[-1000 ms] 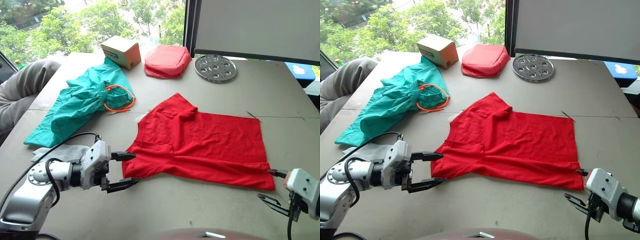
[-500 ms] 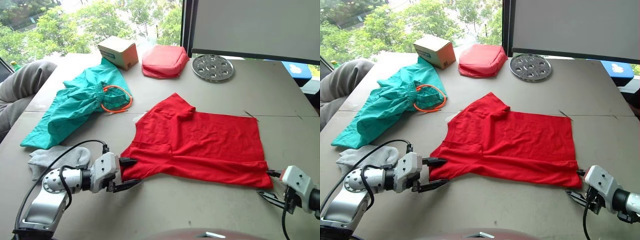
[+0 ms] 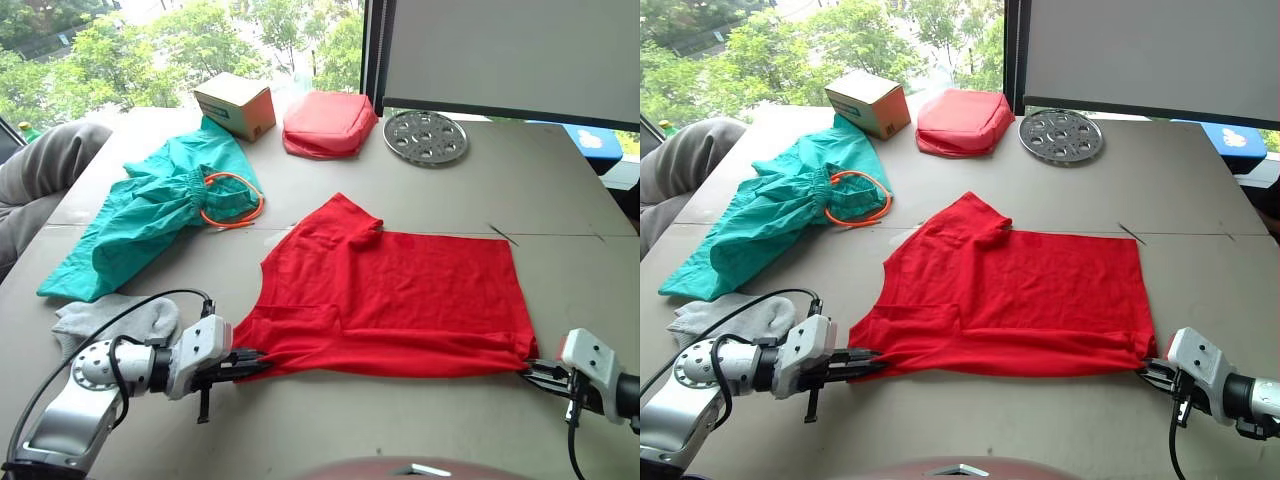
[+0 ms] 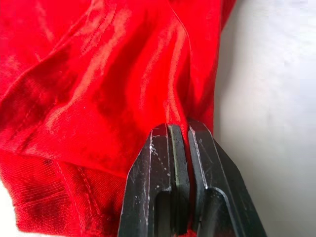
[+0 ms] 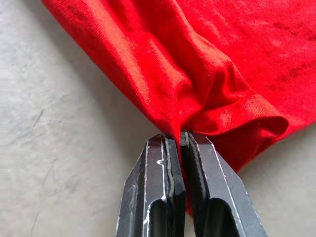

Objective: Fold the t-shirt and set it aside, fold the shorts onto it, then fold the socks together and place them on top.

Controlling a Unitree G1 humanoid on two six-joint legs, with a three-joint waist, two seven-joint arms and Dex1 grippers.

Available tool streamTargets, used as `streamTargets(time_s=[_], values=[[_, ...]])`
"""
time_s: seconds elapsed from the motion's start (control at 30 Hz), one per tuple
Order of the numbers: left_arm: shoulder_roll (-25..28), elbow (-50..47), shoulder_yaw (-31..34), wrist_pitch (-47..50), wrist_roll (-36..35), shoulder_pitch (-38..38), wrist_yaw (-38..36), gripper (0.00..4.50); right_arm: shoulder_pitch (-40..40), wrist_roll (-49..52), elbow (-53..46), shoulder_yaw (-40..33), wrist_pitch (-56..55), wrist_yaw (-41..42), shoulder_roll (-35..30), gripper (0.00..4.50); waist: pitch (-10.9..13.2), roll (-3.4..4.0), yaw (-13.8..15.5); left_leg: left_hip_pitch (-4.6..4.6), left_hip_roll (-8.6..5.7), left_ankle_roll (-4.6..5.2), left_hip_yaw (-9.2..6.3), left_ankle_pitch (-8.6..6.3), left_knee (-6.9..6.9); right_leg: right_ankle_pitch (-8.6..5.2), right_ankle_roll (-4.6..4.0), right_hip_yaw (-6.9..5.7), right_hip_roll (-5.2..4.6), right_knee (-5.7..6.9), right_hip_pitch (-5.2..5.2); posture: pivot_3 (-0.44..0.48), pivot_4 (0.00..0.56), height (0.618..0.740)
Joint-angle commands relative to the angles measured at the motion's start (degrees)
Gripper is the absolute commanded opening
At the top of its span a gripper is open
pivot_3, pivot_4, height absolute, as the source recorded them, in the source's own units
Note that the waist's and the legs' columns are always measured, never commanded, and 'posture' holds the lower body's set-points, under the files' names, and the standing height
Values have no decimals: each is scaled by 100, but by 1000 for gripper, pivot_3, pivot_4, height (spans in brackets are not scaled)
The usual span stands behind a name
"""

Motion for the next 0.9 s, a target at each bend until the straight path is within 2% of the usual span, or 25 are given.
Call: streamTargets(time_s=[0.03,0.3,0.4,0.43,0.53,0.57,0.63,0.67,0.7,0.73,0.77,0.83,0.9], values=[[235,-469,299,285,-253,416,-185,0,450,119,-260,-391,148,316,-199,66,2,1,17,-1,0,3,0,-2,0,-1,-2,-1,0,-2,0,0,150,739],[371,-1050,670,260,-194,1510,-381,0,1623,33,-686,-764,119,748,-215,66,9,6,24,-2,12,-23,4,-18,18,-5,5,-13,-6,0,2,0,150,739],[258,-1223,680,201,-37,1634,-148,0,1683,-83,-740,-727,-107,592,-68,66,10,4,13,-2,16,-24,6,-19,19,-6,5,-24,-14,-1,1,0,150,739],[213,-1337,762,452,-275,1617,-52,0,1571,30,-714,-790,-66,522,13,66,12,5,11,-2,21,-25,9,-19,20,-6,5,-31,-17,-2,1,0,150,739],[158,-1696,1208,1232,-1095,1588,119,1087,1605,507,-869,-1191,220,758,73,1035,13,5,14,-4,27,-25,9,-19,20,-6,5,-38,-17,0,-1,0,150,739],[138,-1782,1330,1455,-1298,1574,204,1585,1633,578,-929,-1274,267,798,91,1502,13,6,14,-4,27,-25,8,-19,20,-6,5,-39,-17,1,-1,0,150,739],[318,-1826,1847,2386,-2263,1438,301,2507,1777,1200,-1244,-1811,740,1005,121,2431,18,13,19,-4,27,-25,5,-19,19,-6,5,-44,-16,3,-1,0,150,739],[524,-1741,2099,3056,-3023,1335,261,3125,1916,1616,-1405,-2140,1043,1208,115,3121,20,15,23,-3,29,-26,3,-20,19,-6,5,-48,-13,6,-1,0,150,739],[699,-1613,2236,3553,-3589,1153,211,3407,2048,1976,-1509,-2396,1301,1443,75,3415,21,16,30,-3,29,-26,-2,-20,18,-6,5,-51,-11,9,-1,0,150,739],[821,-1449,2234,3879,-3948,843,229,3931,2111,2145,-1501,-2581,1371,1666,24,3902,23,20,52,-3,32,-26,-6,-20,19,-6,5,-58,-8,13,0,0,150,739],[892,-1305,2173,4084,-4155,520,305,4372,2096,2277,-1448,-2715,1458,1778,-35,3951,24,22,68,-2,33,-25,-14,-19,18,-6,4,-66,-6,11,2,0,150,739],[835,-936,1800,4228,-4108,-450,731,4372,1643,2763,-1273,-2939,1829,1645,-229,3951,29,27,78,1,35,-25,-12,-19,21,-6,5,-68,-4,10,4,0,150,739],[564,-485,1307,4442,-3846,-1560,1451,4372,820,3330,-1160,-2921,2266,1078,-387,3951,36,25,75,2,36,-26,-5,-20,36,-6,5,-65,-4,7,8,0,150,739]])
